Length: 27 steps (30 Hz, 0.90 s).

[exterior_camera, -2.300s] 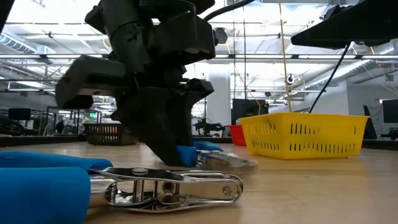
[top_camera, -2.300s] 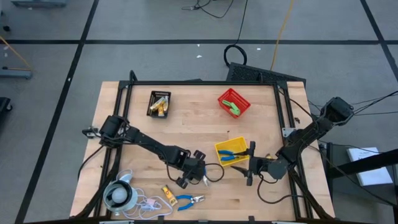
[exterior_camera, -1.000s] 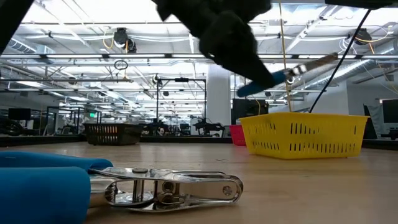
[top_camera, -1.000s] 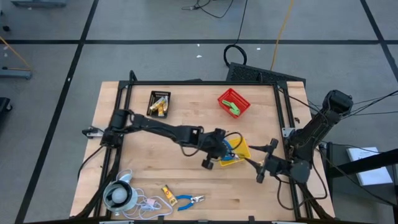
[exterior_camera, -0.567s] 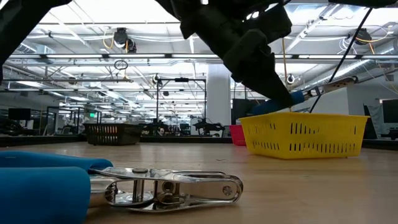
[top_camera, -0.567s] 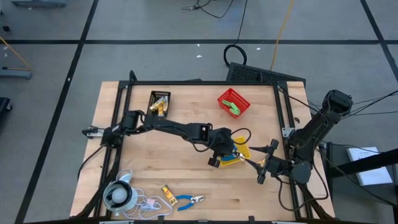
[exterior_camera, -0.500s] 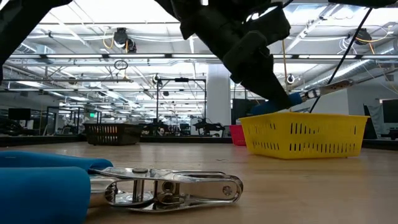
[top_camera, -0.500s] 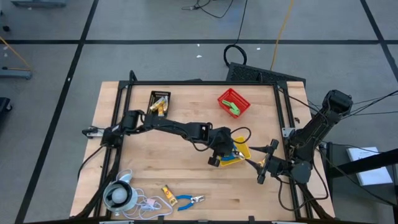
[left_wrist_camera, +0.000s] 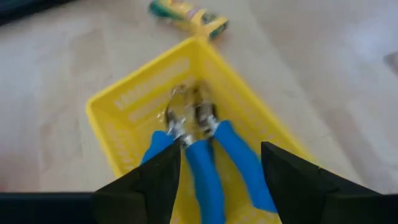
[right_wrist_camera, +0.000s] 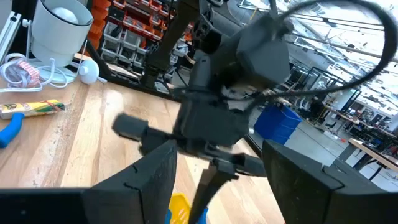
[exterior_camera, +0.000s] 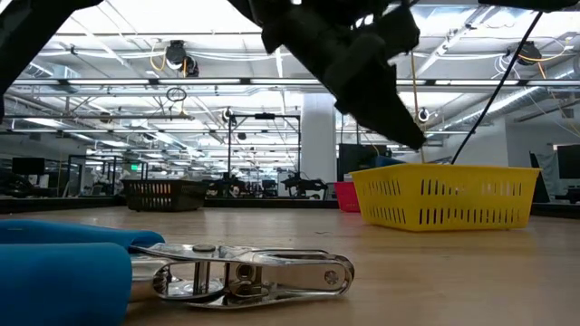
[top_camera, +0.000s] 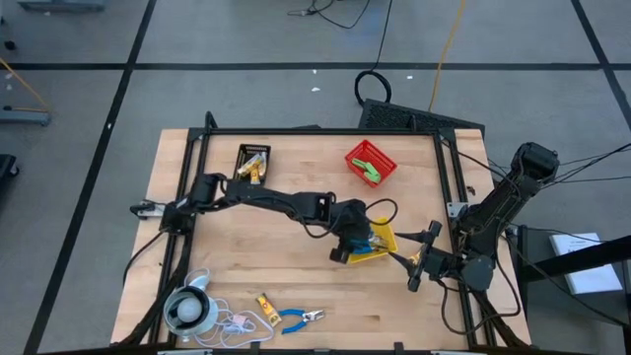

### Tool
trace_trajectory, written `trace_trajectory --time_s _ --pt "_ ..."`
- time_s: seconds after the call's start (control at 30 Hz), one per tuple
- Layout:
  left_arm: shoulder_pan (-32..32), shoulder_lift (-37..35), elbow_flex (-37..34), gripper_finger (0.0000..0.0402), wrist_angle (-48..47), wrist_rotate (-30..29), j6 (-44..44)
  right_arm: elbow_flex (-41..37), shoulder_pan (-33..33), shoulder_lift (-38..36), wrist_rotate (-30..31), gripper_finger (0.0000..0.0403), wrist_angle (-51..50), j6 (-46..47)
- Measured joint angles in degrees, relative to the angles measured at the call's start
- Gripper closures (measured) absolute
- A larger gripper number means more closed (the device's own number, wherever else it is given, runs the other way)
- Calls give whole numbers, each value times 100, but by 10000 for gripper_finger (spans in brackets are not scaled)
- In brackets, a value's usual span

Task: Pick & Place School Supplies
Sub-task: Put the blue punch plier into the yellow bin

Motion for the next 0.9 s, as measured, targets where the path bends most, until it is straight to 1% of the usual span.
trace_trajectory --time_s 0.13,0.23,0.3,0.37,0.5,0.63,0.73,0.9 --pt "-179 -406 2 176 -531 -20 58 0 0 0 -8 177 -24 4" --pt "-431 -763 2 180 -1473 -292 -4 -4 0 2 -24 177 -51 24" --pt "-662 -942 -30 183 -2110 -487 -247 -4 0 2 -28 177 -61 28" --pt "-935 -1036 -203 183 -2503 -700 -602 -4 4 2 -32 177 -62 31" --pt "-1504 -1098 -824 178 -2634 -860 -1386 -4 35 2 -160 177 -57 41" --pt "-1967 -1085 -1325 177 -2625 -1162 -2052 -4 70 2 -165 177 -66 49" --pt "-2179 -1087 -1448 176 -2354 -1218 -2559 -4 70 2 -164 177 -61 28" --pt "-2453 -1087 -1460 176 -1777 -1222 -3330 -4 70 2 -163 177 -64 22"
